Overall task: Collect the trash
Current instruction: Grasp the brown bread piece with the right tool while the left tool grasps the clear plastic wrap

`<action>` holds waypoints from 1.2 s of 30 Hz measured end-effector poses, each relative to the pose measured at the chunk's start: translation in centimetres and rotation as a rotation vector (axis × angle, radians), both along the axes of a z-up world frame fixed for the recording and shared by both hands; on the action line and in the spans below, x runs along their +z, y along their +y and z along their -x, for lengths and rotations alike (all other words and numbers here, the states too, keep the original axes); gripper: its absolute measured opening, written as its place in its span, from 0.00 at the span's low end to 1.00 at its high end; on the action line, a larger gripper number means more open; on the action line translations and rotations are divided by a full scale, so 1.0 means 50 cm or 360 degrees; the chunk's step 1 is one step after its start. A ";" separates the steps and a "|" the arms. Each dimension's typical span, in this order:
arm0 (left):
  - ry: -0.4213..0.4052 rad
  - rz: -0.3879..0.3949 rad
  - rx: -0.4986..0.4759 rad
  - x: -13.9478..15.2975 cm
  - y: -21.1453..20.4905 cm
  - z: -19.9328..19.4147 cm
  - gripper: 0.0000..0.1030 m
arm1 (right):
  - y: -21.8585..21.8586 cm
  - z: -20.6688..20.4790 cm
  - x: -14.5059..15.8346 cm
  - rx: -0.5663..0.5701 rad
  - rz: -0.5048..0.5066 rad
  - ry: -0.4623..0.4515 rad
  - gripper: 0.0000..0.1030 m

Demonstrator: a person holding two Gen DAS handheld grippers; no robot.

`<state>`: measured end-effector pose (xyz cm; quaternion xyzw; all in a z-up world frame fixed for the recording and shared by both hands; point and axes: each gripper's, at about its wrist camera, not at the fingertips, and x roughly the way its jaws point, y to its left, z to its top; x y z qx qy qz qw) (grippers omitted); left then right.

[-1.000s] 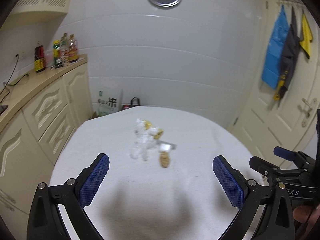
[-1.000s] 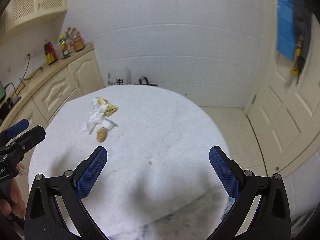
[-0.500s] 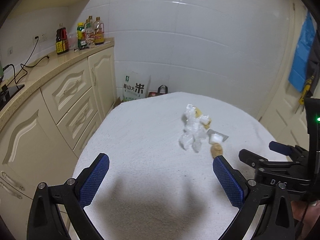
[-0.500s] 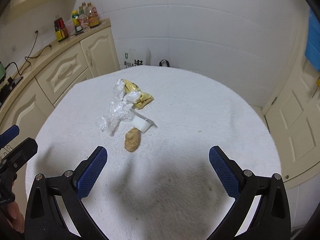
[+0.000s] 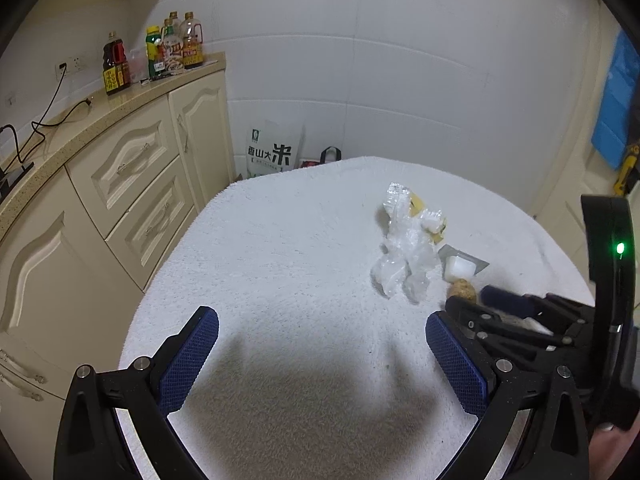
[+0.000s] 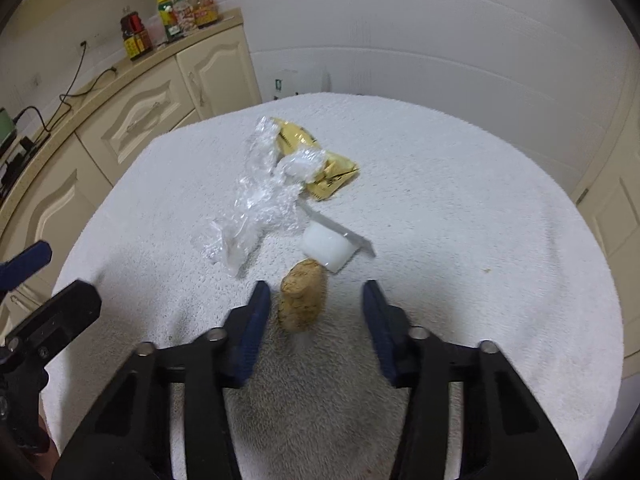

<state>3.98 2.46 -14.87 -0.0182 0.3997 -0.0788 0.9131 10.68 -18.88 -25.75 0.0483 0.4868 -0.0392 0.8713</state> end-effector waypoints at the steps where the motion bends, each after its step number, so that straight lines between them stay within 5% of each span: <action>1: 0.0009 -0.0006 -0.0007 -0.004 -0.008 -0.012 0.99 | 0.004 0.002 -0.005 0.0015 0.0022 -0.0013 0.33; 4: 0.0023 -0.0025 -0.0032 -0.016 -0.029 -0.045 0.99 | 0.001 0.011 -0.006 0.0044 0.0014 -0.0063 0.22; 21: 0.0158 -0.0211 -0.0093 -0.114 -0.243 -0.308 0.99 | -0.108 0.053 0.030 -0.0089 -0.0141 -0.0111 0.22; 26: 0.0167 -0.0099 -0.0157 -0.133 -0.266 -0.376 0.69 | -0.123 0.073 0.038 -0.0129 -0.0145 -0.0115 0.22; 30: 0.0188 -0.0016 -0.0140 -0.132 -0.244 -0.407 0.24 | -0.131 0.087 0.040 -0.0139 -0.0146 -0.0114 0.22; 36: 0.0173 0.0039 -0.0113 -0.130 -0.202 -0.409 0.23 | -0.125 0.121 0.055 -0.0157 -0.0178 -0.0147 0.22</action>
